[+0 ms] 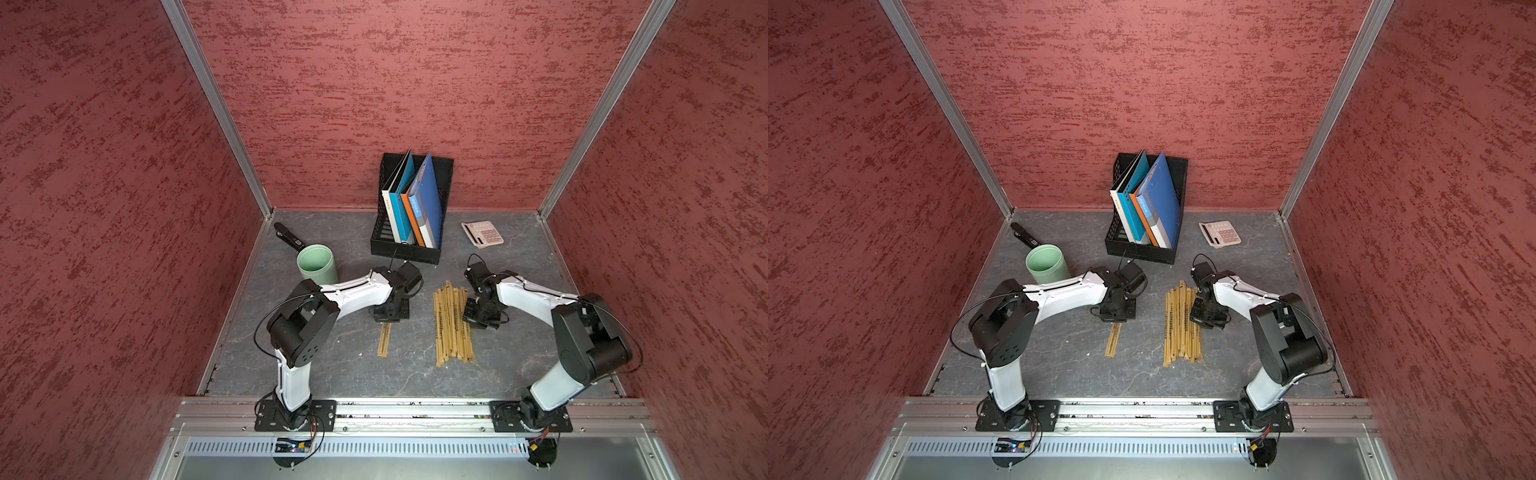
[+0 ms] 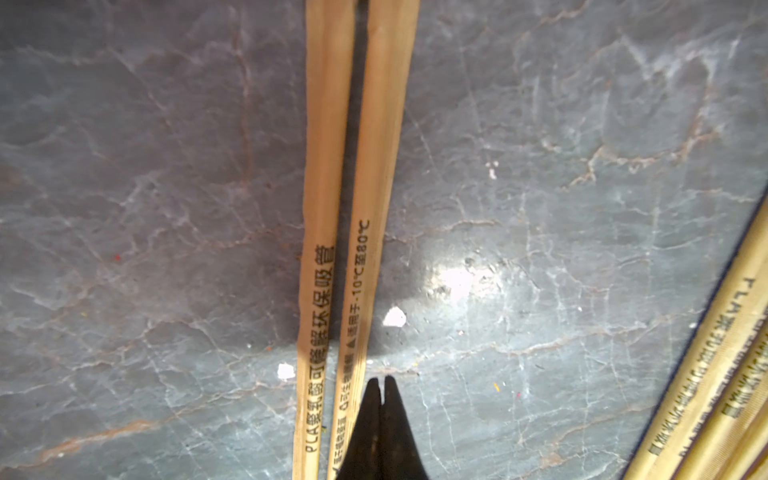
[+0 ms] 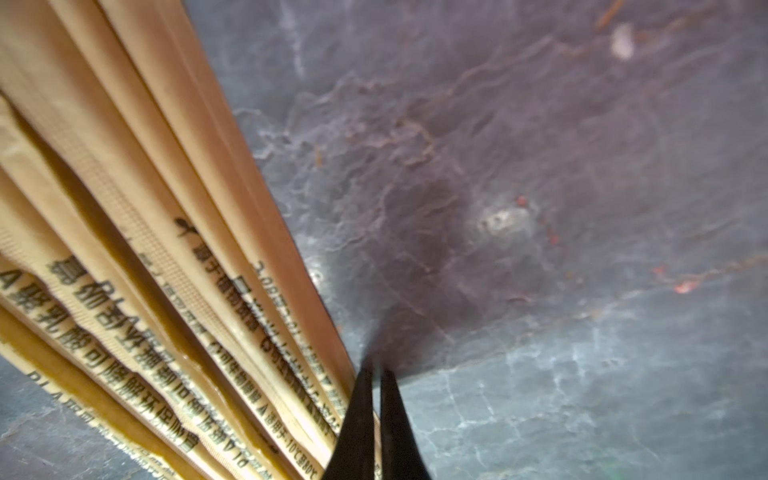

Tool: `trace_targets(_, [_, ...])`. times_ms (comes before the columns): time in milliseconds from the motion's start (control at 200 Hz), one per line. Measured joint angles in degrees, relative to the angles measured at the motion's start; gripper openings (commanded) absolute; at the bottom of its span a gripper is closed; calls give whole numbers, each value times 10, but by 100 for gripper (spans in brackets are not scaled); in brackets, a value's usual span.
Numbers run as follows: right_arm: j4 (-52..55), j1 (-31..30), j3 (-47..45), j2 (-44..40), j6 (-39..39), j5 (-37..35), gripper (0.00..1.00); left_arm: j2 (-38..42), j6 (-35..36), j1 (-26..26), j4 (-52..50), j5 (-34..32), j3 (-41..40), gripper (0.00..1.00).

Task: Take the straws out of the storage container
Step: Move the straw to the center of the board.

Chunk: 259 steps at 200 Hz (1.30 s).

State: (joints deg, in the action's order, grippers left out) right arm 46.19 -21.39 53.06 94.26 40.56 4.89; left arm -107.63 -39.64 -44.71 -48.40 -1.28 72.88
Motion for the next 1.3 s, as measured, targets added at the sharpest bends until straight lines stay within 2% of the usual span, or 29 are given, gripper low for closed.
trace_targets(361, [-6,-34,27,24,15,4,0,7,-7,2,-26,-5,4,0])
trace_targets(636, [-8,-58,46,40,25,5,0,77,-6,54,-43,-16,0,0])
trace_targets(826, [-7,-80,67,58,32,5,0,109,-7,83,-33,-13,-57,0])
trace_targets(972, [-6,-99,92,78,37,6,0,108,-11,79,-26,0,-92,0])
trace_targets(1297, [-2,-138,153,125,40,10,0,108,-22,77,-1,14,-116,0])
